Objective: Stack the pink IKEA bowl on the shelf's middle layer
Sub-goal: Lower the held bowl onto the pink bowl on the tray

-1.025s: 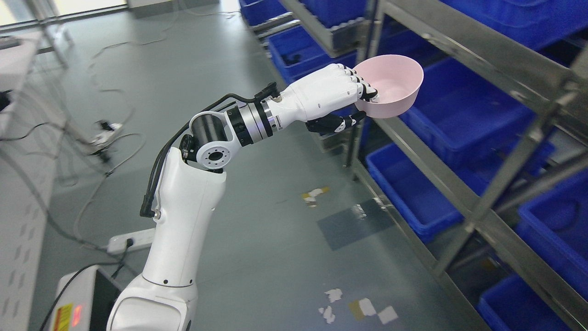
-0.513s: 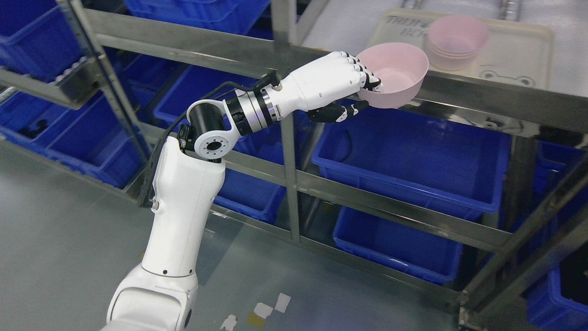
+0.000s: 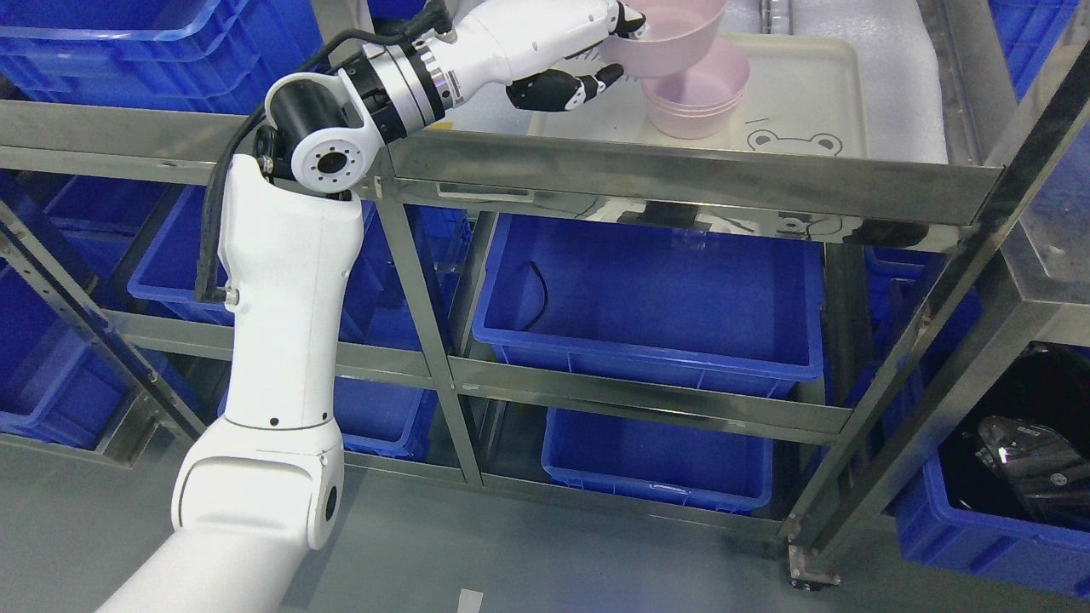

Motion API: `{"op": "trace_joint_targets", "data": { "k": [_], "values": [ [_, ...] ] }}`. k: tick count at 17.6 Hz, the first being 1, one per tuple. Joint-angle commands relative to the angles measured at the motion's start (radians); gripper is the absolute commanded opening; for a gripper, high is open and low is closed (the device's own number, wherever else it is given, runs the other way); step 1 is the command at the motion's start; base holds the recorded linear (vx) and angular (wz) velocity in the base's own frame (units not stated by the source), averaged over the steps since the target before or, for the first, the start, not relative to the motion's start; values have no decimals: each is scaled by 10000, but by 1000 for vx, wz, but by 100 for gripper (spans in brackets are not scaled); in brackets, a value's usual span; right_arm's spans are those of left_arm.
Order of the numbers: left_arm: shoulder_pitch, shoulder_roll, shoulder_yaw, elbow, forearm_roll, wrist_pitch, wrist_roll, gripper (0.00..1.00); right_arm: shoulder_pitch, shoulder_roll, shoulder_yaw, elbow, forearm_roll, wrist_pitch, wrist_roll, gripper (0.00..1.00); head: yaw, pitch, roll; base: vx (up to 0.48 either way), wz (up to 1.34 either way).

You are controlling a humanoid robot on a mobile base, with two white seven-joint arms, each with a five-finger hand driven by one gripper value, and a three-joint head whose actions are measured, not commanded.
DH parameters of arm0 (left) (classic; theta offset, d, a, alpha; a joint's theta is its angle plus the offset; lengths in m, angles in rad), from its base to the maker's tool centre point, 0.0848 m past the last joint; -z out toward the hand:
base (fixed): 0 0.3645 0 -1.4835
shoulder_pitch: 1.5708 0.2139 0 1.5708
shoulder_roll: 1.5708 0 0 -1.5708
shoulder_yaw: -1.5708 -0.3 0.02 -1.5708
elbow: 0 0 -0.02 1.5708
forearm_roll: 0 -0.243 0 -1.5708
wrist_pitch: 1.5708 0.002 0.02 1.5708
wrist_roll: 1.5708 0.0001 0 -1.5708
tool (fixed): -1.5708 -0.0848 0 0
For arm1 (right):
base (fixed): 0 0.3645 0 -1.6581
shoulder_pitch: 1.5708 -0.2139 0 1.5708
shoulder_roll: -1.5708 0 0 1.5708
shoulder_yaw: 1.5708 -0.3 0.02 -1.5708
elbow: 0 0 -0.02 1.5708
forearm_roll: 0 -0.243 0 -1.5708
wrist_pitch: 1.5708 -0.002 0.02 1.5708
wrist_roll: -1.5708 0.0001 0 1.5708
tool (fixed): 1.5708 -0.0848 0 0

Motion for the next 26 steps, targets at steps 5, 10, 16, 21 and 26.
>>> {"op": "trace_joint_targets", "data": {
  "k": [5, 10, 16, 21, 26],
  "values": [
    [-1250, 134, -1151, 3118, -897, 8, 93, 1, 229, -175, 4, -175, 2, 7, -1, 100, 0, 0, 0, 109, -151],
    [-1235, -260, -1779, 3166, -943, 8, 1, 2, 229, -175, 3, -175, 2, 7, -1, 100, 0, -2, 0, 108, -57],
    [-1434, -260, -1980, 2829, -1450, 299, -61, 2, 229, -175, 4, -175, 2, 7, -1, 100, 0, -3, 0, 73, -48],
    [-1664, -260, -1995, 2660, -1358, 346, -167, 2, 229, -175, 4, -175, 2, 7, -1, 100, 0, -3, 0, 27, -3],
    [-1527, -260, -2102, 2230, -1373, 376, -1087, 2, 229, -175, 4, -175, 2, 7, -1, 100, 0, -4, 0, 0, 0]
  ]
}}
